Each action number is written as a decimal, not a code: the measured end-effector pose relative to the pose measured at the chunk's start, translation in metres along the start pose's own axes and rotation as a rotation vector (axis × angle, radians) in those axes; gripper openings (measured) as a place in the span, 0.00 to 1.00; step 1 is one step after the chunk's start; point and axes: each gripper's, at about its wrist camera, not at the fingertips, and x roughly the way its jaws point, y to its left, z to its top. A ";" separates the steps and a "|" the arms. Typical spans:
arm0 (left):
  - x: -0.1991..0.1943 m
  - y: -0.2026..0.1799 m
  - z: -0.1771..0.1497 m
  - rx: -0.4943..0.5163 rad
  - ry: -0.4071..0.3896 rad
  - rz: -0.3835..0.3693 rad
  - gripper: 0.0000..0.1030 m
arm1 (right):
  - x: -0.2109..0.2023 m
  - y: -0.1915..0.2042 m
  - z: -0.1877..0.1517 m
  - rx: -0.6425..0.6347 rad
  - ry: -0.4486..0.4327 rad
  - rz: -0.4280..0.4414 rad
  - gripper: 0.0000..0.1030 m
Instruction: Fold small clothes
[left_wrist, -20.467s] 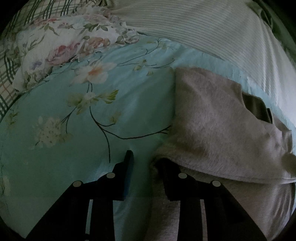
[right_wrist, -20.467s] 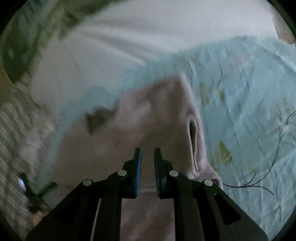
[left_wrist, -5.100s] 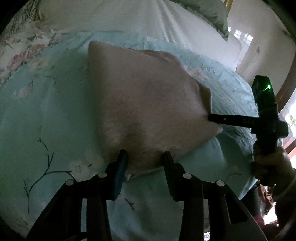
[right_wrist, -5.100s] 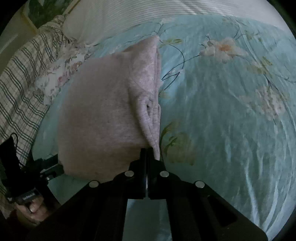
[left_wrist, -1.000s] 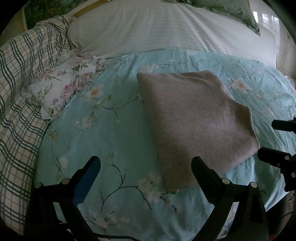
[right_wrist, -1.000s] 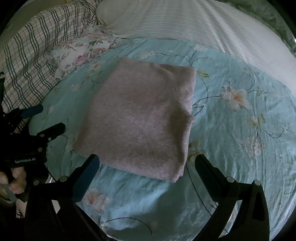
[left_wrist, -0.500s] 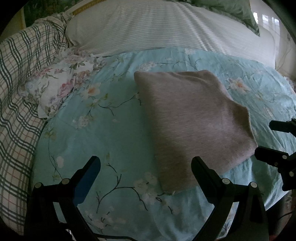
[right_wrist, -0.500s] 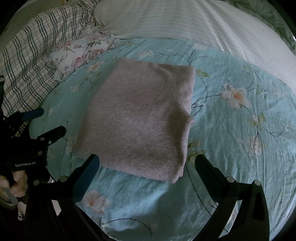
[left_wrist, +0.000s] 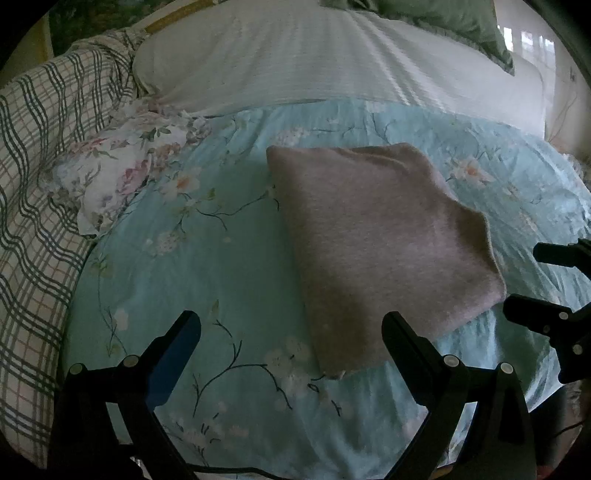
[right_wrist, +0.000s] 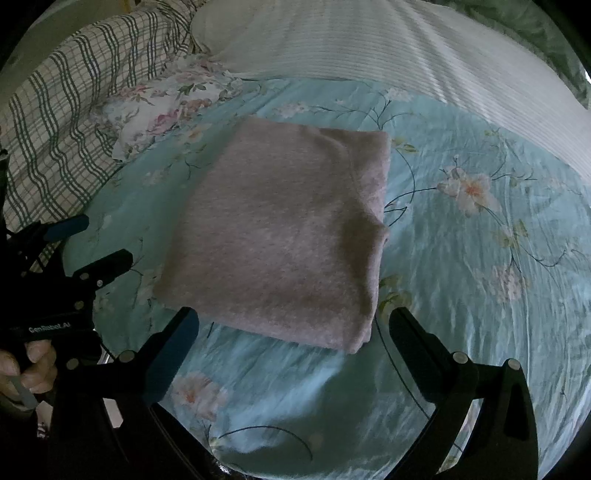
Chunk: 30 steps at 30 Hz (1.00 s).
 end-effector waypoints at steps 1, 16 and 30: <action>-0.001 0.000 0.000 0.000 -0.001 0.001 0.96 | -0.001 0.000 0.000 0.000 -0.002 0.000 1.00; -0.013 0.004 -0.001 0.000 -0.031 -0.004 0.96 | -0.011 0.004 0.001 -0.010 -0.021 -0.003 1.00; -0.015 0.003 -0.001 -0.001 -0.033 -0.006 0.96 | -0.012 0.005 0.002 -0.006 -0.022 -0.001 1.00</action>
